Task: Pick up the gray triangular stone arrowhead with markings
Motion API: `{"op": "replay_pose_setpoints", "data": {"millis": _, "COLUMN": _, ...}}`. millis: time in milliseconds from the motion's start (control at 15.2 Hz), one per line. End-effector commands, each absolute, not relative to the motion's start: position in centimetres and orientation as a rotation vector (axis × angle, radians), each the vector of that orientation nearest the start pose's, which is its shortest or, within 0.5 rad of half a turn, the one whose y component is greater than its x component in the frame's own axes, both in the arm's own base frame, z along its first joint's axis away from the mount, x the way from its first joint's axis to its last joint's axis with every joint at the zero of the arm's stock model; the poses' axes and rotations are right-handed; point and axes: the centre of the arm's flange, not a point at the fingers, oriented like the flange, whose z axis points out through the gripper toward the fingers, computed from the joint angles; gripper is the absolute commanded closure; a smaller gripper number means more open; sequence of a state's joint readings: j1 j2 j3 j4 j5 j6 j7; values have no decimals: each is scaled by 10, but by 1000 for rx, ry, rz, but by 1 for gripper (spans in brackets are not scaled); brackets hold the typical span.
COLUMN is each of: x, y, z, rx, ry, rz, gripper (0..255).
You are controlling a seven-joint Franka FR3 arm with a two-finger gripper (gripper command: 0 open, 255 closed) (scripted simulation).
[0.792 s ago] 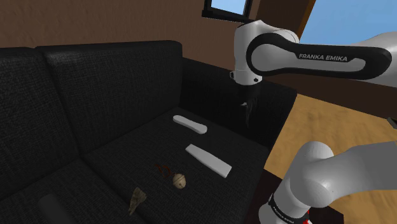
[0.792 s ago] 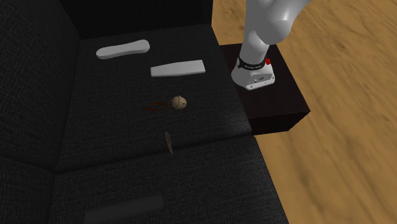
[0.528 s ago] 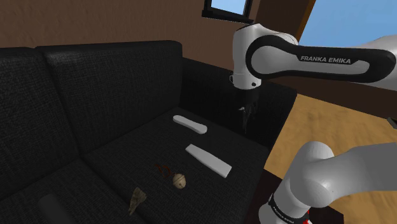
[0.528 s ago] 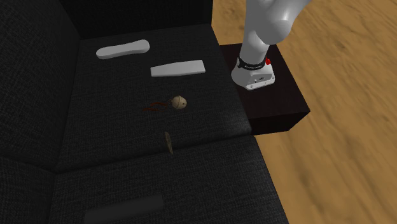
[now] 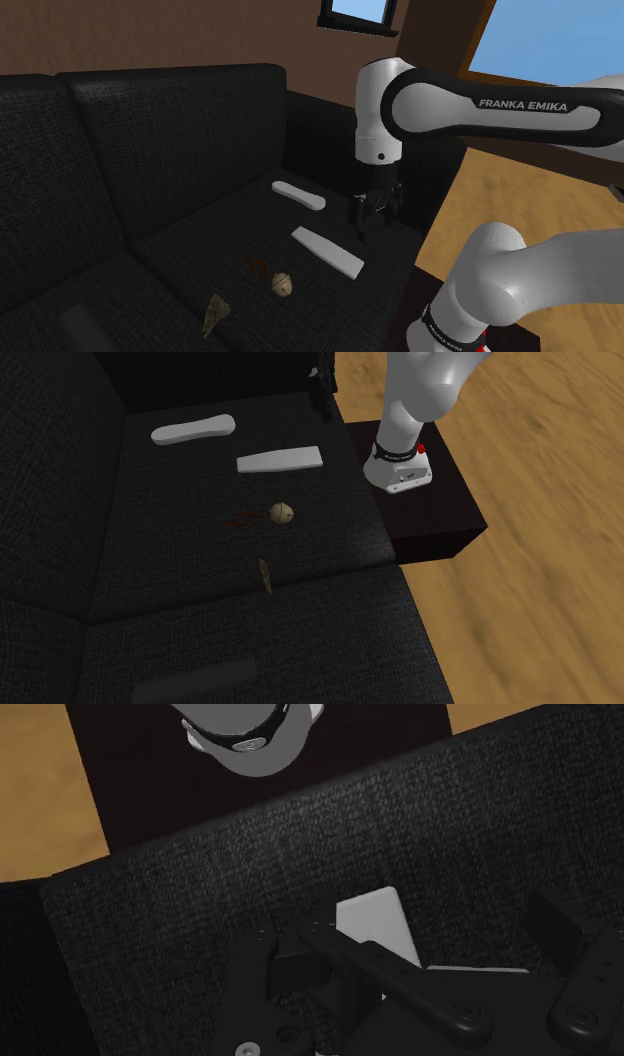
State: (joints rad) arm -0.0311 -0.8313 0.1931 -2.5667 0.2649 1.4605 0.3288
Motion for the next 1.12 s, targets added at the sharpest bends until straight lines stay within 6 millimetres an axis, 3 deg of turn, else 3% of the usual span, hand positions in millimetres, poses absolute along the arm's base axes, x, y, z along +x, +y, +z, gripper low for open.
{"op": "replay_pose_setpoints", "data": {"millis": 0, "x": 265, "y": 99, "z": 486, "rx": -2966, "ry": 511, "rz": 470, "gripper": 0}}
{"op": "replay_pose_setpoints", "data": {"millis": 528, "x": 279, "y": 175, "z": 462, "rx": -2729, "ry": 920, "rz": 489, "gripper": 0}}
{"op": "replay_pose_setpoints", "data": {"millis": 1056, "x": 315, "y": 244, "z": 443, "rx": -2443, "ry": 1279, "rz": 494, "gripper": 0}}
